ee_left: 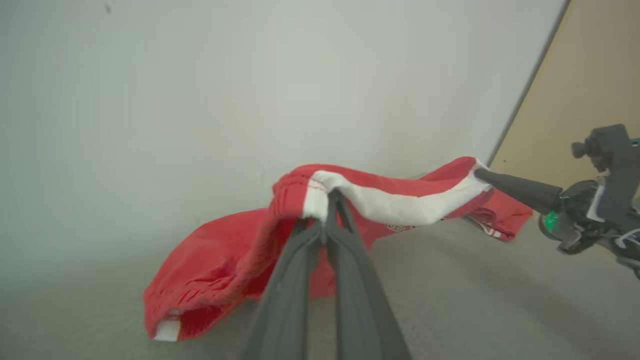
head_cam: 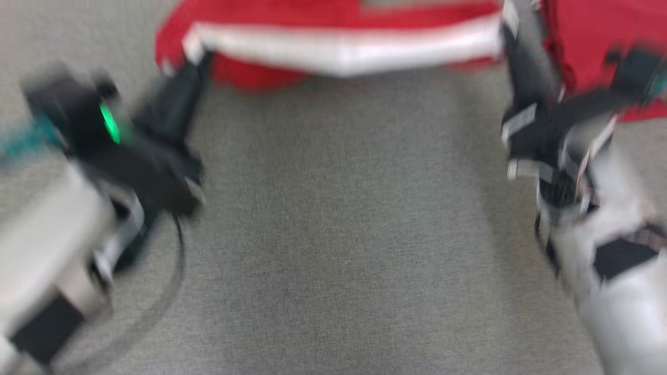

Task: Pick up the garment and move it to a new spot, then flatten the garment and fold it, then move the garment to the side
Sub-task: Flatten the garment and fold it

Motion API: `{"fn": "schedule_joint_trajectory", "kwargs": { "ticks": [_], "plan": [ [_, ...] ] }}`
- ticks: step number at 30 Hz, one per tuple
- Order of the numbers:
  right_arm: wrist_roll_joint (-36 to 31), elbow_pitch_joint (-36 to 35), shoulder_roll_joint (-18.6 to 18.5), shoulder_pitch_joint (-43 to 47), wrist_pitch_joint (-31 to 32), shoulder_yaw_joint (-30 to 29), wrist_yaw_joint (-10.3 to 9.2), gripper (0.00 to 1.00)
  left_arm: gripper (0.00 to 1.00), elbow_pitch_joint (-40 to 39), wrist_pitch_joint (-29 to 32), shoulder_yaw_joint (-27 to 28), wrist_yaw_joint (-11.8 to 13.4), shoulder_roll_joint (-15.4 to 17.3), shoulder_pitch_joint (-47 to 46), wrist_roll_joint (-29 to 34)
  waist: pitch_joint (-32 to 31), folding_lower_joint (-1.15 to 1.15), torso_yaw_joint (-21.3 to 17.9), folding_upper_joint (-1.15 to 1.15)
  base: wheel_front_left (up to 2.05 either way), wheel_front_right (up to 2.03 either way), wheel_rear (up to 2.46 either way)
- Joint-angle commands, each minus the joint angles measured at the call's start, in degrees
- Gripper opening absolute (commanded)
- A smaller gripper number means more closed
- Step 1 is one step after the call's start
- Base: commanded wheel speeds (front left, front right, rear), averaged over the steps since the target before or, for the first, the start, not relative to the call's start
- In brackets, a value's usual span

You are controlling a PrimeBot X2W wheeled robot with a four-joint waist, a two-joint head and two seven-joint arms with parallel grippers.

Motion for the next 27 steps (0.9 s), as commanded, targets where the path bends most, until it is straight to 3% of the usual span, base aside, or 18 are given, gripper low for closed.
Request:
{"fn": "schedule_joint_trajectory", "kwargs": {
  "ticks": [1, 6, 15, 27],
  "plan": [
    [0.41, -1.01, 0.22, 2.18, 0.13, -0.28, -0.15, 0.00, 0.00, -0.91, -0.15, 0.00, 0.40, -0.18, 2.68, 1.33, -3.37, 0.02, -0.40, 0.01, 0.00, 0.00, 0.00],
    [0.79, -6.75, 0.97, 15.08, 0.94, -2.08, -0.15, 0.00, 0.00, -5.69, -0.14, 3.59, 2.16, -1.85, 16.40, 6.01, -5.92, 0.02, -0.16, 0.01, 0.00, 0.00, 0.00],
    [-1.80, -14.14, 3.45, 33.58, 3.41, -6.21, -0.15, 0.00, 0.00, -4.37, -0.16, 6.29, 0.40, -4.62, 34.86, 13.29, -10.64, 0.02, 0.91, 0.01, 0.00, 0.00, 0.00],
    [-3.47, -25.78, 8.07, 55.73, 10.24, -9.60, -0.15, 0.00, 0.00, -2.37, -0.16, 12.99, -1.19, -5.74, 49.91, 20.84, -16.08, 0.02, 1.97, 0.01, 0.00, 0.00, 0.00]
  ]
}}
